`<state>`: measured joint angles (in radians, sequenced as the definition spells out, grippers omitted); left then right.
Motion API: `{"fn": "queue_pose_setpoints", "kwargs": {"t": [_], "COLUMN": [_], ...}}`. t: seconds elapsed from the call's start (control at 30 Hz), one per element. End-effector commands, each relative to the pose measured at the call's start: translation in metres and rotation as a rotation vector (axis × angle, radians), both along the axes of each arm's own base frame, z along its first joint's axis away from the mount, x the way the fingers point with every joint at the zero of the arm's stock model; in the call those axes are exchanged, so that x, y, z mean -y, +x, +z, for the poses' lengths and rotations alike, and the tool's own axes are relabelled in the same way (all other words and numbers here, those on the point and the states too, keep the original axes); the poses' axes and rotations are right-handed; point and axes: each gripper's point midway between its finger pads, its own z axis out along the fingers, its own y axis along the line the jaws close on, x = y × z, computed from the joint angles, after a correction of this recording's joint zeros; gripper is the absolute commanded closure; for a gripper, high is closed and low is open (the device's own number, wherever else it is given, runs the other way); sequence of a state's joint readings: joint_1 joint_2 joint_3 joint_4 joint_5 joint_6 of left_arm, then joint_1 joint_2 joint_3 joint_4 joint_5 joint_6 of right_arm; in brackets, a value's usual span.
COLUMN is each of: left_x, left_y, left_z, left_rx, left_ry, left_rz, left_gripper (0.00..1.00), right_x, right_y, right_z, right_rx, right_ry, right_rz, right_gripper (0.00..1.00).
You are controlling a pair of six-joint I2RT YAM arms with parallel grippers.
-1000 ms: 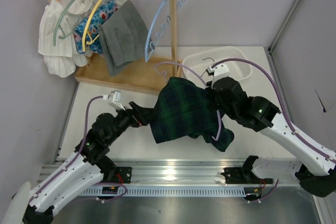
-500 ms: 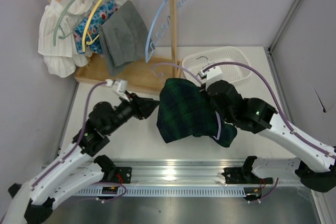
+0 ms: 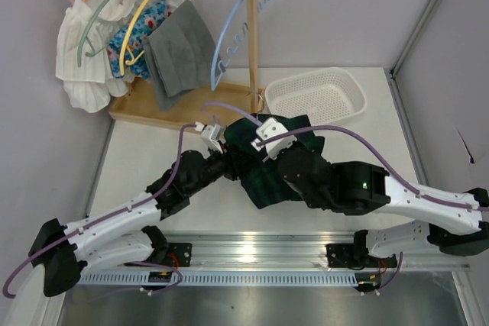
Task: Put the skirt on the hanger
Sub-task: Place skirt on hanger
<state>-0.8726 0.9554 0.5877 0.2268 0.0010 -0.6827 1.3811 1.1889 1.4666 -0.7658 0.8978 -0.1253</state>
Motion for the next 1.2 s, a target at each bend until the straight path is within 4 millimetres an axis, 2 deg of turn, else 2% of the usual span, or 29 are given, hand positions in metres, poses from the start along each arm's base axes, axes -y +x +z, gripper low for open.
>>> {"fn": "queue_pose_setpoints", "kwargs": {"t": [0.0,0.17,0.27,0.3,0.37,0.4,0.47,0.5,0.53,0.63,0.7,0.83,0.97,1.07,1.17], "left_x": [0.001,0.002,-0.003,-0.012,-0.027,-0.043,-0.064,-0.073,-0.088,-0.102,-0.103,-0.093,-0.088,-0.088,-0.085], "left_y": [0.007,0.000,-0.007,-0.013,-0.020,-0.030,-0.038,-0.039,-0.048,-0.057,-0.061,-0.057,-0.038,-0.031,-0.022], "left_z": [0.015,0.030,0.045,0.065,0.077,0.100,0.122,0.121,0.148,0.166,0.174,0.185,0.203,0.214,0.213], "left_rx": [0.054,0.122,0.145,0.182,0.211,0.257,0.292,0.287,0.328,0.316,0.295,0.288,0.260,0.241,0.186], "left_ry": [-0.095,-0.119,-0.130,-0.167,-0.164,-0.211,-0.246,-0.228,-0.282,-0.279,-0.293,-0.324,-0.390,-0.480,-0.528], "left_rz": [0.047,0.021,0.012,0.013,0.031,0.043,0.082,0.109,0.118,0.130,0.121,0.103,0.178,0.210,0.246], "left_gripper": [0.63,0.57,0.48,0.41,0.36,0.30,0.26,0.24,0.23,0.20,0.19,0.17,0.14,0.12,0.09], "right_x": [-0.002,-0.012,-0.018,-0.019,-0.019,-0.017,-0.020,-0.019,-0.017,-0.021,-0.024,-0.035,-0.049,-0.052,-0.059], "right_y": [-0.003,-0.001,0.005,0.007,0.011,0.012,0.013,0.013,0.014,0.017,0.019,0.020,0.019,0.020,0.021], "right_z": [0.079,0.081,0.072,0.068,0.063,0.062,0.060,0.061,0.062,0.058,0.055,0.050,0.050,0.054,0.060], "right_rx": [0.115,0.173,0.204,0.199,0.167,0.155,0.130,0.130,0.140,0.149,0.163,0.183,0.234,0.268,0.292], "right_ry": [0.273,0.222,0.164,0.157,0.180,0.197,0.235,0.248,0.256,0.223,0.178,0.148,0.152,0.131,0.132], "right_rz": [-0.031,-0.038,-0.051,-0.048,-0.028,-0.020,0.025,0.033,0.036,0.037,0.040,0.058,0.069,0.044,0.020], "right_gripper": [1.00,1.00,1.00,1.00,1.00,1.00,1.00,1.00,1.00,1.00,1.00,1.00,1.00,1.00,1.00]}}
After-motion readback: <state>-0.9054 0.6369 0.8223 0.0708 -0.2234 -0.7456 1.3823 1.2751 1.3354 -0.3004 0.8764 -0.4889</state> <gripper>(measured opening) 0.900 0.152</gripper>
